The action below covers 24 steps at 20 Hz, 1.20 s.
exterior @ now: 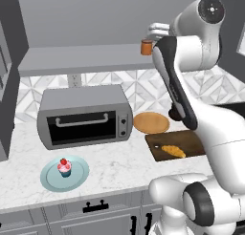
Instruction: From the different types of pastries on the counter, select a croissant and place it on the cutting board. Then retrieve a jar of jam from the cabinet and place it alongside the croissant on the cutting board.
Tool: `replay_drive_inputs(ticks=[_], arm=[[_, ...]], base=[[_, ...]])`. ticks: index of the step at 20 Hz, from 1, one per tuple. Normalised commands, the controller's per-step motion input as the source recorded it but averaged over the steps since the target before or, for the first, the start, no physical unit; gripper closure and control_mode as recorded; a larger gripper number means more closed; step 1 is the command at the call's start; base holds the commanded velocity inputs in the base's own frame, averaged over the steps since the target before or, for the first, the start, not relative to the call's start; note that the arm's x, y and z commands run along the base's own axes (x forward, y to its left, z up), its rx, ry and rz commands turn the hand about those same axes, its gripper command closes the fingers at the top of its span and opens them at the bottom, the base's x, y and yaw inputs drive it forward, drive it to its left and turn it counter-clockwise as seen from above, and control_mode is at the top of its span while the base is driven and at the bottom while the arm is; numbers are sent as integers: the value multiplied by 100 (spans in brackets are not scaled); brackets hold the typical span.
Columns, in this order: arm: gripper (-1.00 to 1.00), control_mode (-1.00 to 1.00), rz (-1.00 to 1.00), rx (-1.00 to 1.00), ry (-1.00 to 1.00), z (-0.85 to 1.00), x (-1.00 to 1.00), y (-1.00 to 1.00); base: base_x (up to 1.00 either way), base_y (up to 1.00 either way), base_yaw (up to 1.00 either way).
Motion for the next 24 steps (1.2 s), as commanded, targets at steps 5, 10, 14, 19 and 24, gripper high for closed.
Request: replay_drive_inputs(ticks=[5,10,14,19,24], arm=[[-100,-100,10,-10,2,-21,8,-11],[-100,-100,1,0,-4,-6,22,0],[-100,-100,1,0,-5,-18,47,0],[-100,-100,0,0,0,-1,34,-1],[-100,-100,0,0,1,0,29,-15]], base=[[0,0,0],[0,0,0],[0,0,0],[0,0,0],[0,0,0]])
